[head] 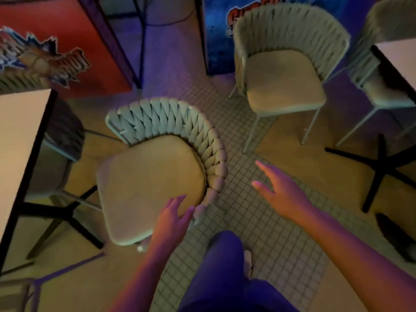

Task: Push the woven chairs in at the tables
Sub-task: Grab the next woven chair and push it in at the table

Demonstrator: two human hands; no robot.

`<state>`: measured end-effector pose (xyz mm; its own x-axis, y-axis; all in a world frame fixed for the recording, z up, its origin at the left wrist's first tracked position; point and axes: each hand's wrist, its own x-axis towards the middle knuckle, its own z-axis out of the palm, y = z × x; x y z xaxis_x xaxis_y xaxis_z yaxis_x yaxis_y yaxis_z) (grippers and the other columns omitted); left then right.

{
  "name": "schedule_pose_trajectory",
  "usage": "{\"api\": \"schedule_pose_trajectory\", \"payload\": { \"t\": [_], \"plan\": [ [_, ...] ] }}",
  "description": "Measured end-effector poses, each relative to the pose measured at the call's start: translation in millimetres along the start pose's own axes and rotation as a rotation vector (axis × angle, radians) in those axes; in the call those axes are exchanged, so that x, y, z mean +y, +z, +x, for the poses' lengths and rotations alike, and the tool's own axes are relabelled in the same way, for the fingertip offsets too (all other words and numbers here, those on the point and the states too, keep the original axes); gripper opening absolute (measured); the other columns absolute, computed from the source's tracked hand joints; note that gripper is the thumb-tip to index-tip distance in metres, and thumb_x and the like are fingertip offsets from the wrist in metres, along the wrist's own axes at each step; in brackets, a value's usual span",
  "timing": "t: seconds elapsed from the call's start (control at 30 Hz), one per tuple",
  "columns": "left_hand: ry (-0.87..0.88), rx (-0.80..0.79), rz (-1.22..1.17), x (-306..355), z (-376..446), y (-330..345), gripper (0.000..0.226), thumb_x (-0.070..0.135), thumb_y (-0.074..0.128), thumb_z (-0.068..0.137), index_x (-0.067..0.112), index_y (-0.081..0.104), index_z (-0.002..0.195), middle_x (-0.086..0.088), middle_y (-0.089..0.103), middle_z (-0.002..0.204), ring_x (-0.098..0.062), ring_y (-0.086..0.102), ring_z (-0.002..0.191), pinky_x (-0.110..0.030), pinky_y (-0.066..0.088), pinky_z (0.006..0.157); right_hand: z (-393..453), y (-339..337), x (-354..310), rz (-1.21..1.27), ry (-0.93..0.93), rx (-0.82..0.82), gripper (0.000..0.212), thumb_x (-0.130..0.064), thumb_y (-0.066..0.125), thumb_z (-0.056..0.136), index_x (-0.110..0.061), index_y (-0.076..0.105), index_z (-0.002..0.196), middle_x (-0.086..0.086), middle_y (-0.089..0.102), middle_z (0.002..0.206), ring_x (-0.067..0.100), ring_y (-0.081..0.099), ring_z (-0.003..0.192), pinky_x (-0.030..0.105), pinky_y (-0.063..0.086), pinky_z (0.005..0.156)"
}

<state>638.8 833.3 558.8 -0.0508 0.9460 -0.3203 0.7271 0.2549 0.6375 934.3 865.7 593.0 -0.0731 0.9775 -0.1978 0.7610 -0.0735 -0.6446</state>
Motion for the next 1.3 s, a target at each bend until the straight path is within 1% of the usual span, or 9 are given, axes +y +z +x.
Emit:
{"api": "schedule_pose_trajectory", "payload": {
  "t": [0.1,0.23,0.4,0.57,0.73,0.97,1.1,1.2,1.3],
  "plan": [
    [-0.106,0.057,-0.053,20,30,15,0.048,0.038,0.061,0.087,0.018,0.055,0.131,-0.005,0.061,0.124,-0.024,0.058,0.115,-0.033,0.043,0.093,62,-11,8,-0.047,-0.066,-0.081,0.067,-0.065,0.039,0.084,-0.040,0.026,0.144,-0.004,0.042,0.148,0.012,0.039,0.133,0.038,0.038,0.106],
    [-0.234,0.148,-0.088,23,79,27,0.047,0.038,0.058,0.089,0.017,0.054,0.131,-0.008,0.060,0.125,-0.027,0.056,0.117,-0.039,0.044,0.097,147,-16,14,-0.149,-0.146,-0.186,0.070,-0.070,0.036,0.080,-0.042,0.025,0.143,-0.003,0.042,0.146,0.014,0.041,0.132,0.036,0.040,0.103],
    [-0.512,0.272,-0.153,15,113,29,0.048,0.039,0.057,0.089,0.014,0.054,0.131,-0.010,0.059,0.127,-0.032,0.056,0.116,-0.041,0.044,0.095,257,-26,2,-0.309,-0.262,-0.357,0.064,-0.047,0.053,0.088,-0.028,0.032,0.146,0.008,0.047,0.142,0.023,0.044,0.130,0.040,0.040,0.104],
    [-0.784,0.395,-0.270,14,110,21,0.049,0.037,0.058,0.089,0.014,0.052,0.132,-0.011,0.057,0.128,-0.032,0.055,0.117,-0.043,0.046,0.094,351,-15,-45,-0.414,-0.388,-0.439,0.063,-0.046,0.054,0.088,-0.027,0.033,0.145,0.007,0.045,0.145,0.024,0.046,0.130,0.038,0.041,0.100],
    [-1.024,0.519,-0.262,17,108,28,0.046,0.041,0.050,0.090,0.025,0.050,0.133,-0.002,0.056,0.132,-0.025,0.053,0.118,-0.041,0.049,0.088,435,33,-107,-0.472,-0.563,-0.565,0.062,-0.040,0.056,0.089,-0.026,0.033,0.145,0.003,0.044,0.145,0.022,0.048,0.127,0.036,0.042,0.097],
    [-1.473,0.779,-0.365,40,126,58,0.048,0.031,0.061,0.084,0.020,0.054,0.131,-0.009,0.059,0.127,-0.032,0.054,0.115,-0.047,0.049,0.086,522,130,-187,-0.593,-0.851,-0.708,0.068,-0.014,0.067,0.083,-0.006,0.036,0.143,0.023,0.042,0.142,0.040,0.044,0.126,0.044,0.037,0.104],
    [-1.697,0.967,-0.397,39,132,69,0.048,0.022,0.061,0.083,0.016,0.055,0.131,-0.015,0.057,0.127,-0.041,0.053,0.113,-0.049,0.047,0.089,554,168,-219,-0.738,-0.980,-0.749,0.074,-0.020,0.064,0.085,-0.013,0.026,0.148,0.019,0.031,0.150,0.041,0.037,0.130,0.047,0.036,0.104],
    [-1.836,1.063,-0.550,30,133,80,0.052,0.023,0.061,0.084,0.017,0.048,0.135,-0.023,0.049,0.131,-0.048,0.049,0.114,-0.052,0.045,0.093,573,196,-238,-0.791,-1.009,-0.775,0.080,-0.019,0.065,0.082,-0.017,0.021,0.150,0.020,0.032,0.147,0.044,0.047,0.121,0.047,0.042,0.095],
    [-1.904,1.118,-0.729,22,135,96,0.064,0.029,0.062,0.084,0.023,0.033,0.141,-0.026,0.046,0.123,-0.049,0.053,0.106,-0.051,0.047,0.087,583,221,-245,-0.859,-0.969,-0.835,0.086,-0.018,0.062,0.083,-0.024,0.011,0.152,0.021,0.035,0.143,0.044,0.053,0.113,0.046,0.045,0.087]
  ]
}}
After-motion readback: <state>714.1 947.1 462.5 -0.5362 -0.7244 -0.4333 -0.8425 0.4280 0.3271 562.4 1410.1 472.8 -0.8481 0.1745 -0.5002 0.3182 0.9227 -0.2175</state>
